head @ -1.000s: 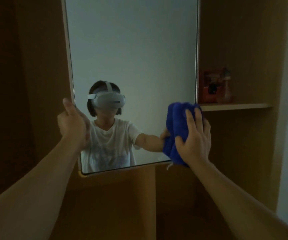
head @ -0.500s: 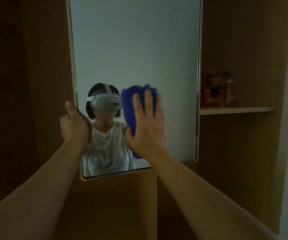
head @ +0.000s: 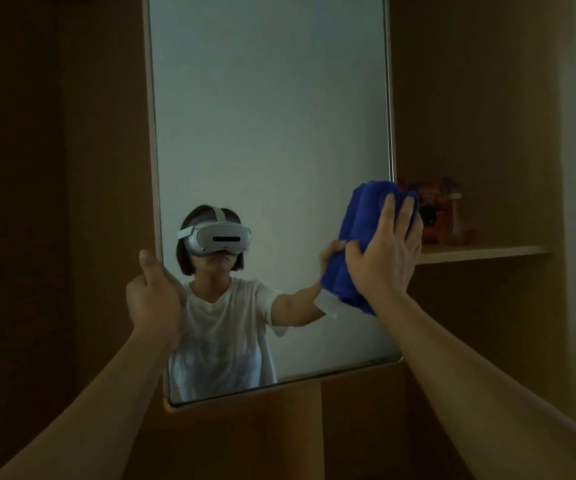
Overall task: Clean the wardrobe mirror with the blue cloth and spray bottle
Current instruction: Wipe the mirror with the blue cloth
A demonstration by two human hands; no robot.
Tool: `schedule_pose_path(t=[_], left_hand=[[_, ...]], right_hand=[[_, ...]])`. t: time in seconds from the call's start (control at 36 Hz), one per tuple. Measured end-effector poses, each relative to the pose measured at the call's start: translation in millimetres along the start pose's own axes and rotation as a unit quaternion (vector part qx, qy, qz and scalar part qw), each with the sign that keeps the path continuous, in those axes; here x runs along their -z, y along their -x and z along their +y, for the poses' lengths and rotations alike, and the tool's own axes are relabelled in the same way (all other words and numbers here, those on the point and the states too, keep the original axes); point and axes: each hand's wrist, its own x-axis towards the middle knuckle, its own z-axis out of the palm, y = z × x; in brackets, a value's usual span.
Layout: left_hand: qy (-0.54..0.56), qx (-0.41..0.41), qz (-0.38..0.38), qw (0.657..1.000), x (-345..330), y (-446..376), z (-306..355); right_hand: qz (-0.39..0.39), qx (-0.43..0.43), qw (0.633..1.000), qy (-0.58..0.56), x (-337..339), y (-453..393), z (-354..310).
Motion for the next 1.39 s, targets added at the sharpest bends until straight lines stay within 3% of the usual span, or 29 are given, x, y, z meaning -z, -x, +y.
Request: schedule_pose_path(t=[0.14,0.33,0.56,0.78,0.92,1.11,1.19,1.28,1.39], left_hand=[[0.007,0.008,0.008,1.0,1,-2,-6],[0.012,0.015,0.02,1.0,0,0,1],[-0.013,0.066,-0.018,0.998,1,1,8],[0.098,0.225,-0.177,0.953,21,-8,21],[0.114,0.284,-0.194,0.932,26,-7,22],[0.037,0.274,-0.201,0.94,24,-11,21],[0.052,0.263,-0.219,0.938,22,-12,19],[0.044,0.22,-0.186,0.957,18,-13,16],[-0.006,0.179,-0.16,0.971,13,-20,3]], right_hand=[[0.013,0.021,0.999,-0.022,0,-18,-38],[0.001,0.184,0.983,-0.021,-9,-1,-105],[-0.033,0.369,0.928,-0.021,-17,44,-168],[-0.078,0.411,0.908,-0.016,-27,102,-132],[-0.105,0.429,0.897,0.013,-35,148,-103],[-0.154,0.441,0.884,0.017,-39,174,-84],[-0.155,0.488,0.858,0.039,-39,176,-73],[-0.162,0.543,0.823,0.044,-44,178,-59],[-0.15,0.563,0.812,0.043,-47,159,-60]])
